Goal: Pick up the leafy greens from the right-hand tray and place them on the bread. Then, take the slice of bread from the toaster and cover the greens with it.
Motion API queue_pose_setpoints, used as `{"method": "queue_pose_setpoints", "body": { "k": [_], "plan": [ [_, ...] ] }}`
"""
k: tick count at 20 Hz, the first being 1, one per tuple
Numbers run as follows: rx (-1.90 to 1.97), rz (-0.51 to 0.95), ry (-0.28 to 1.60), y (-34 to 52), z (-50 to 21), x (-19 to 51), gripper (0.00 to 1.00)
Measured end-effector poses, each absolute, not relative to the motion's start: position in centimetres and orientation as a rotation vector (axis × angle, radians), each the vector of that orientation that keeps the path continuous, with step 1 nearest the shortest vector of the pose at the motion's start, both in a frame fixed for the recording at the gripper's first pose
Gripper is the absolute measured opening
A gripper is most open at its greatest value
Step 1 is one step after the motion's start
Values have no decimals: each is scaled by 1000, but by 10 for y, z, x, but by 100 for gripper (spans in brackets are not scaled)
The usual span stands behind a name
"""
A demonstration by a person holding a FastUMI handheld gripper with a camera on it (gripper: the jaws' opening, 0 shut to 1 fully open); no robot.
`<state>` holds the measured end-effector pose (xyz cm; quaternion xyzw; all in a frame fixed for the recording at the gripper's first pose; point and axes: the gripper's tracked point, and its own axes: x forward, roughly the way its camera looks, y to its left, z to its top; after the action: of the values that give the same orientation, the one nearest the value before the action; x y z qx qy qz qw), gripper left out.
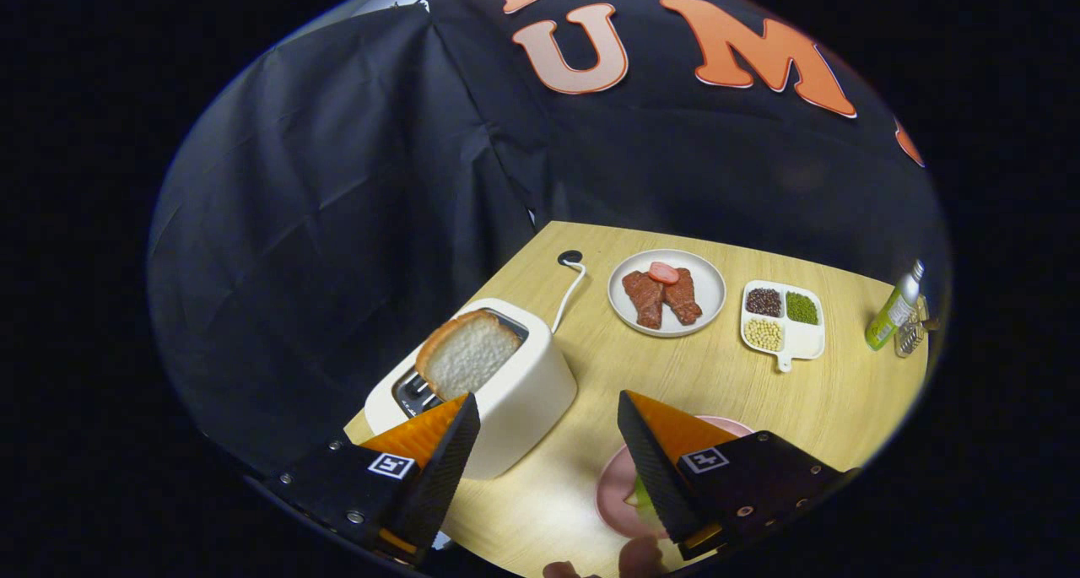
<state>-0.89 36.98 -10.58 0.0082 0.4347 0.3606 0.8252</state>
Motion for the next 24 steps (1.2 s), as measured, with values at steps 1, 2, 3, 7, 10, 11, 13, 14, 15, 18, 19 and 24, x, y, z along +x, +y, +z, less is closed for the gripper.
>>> {"method": "queue_pose_setpoints", "body": {
  "k": [1,2,3,7,10,11,13,14,15,18,19,24],
  "plan": [
    [18,775,924,378,-101,-9,99],
    [16,782,928,386,-98,-9,99],
    [18,790,934,394,-94,-10,99],
    [15,806,972,421,-86,-12,99],
    [-9,800,1001,438,-88,-7,99],
    [-14,801,1013,443,-91,-8,99],
    [-31,803,1050,454,-98,-8,98],
    [-40,796,1073,458,-103,-7,98],
    [-44,790,1098,461,-106,-9,98],
    [-48,763,1166,472,-118,-11,97],
    [-52,753,1187,473,-123,-12,95],
    [-50,702,1252,476,-138,-11,87]
  ]
}}
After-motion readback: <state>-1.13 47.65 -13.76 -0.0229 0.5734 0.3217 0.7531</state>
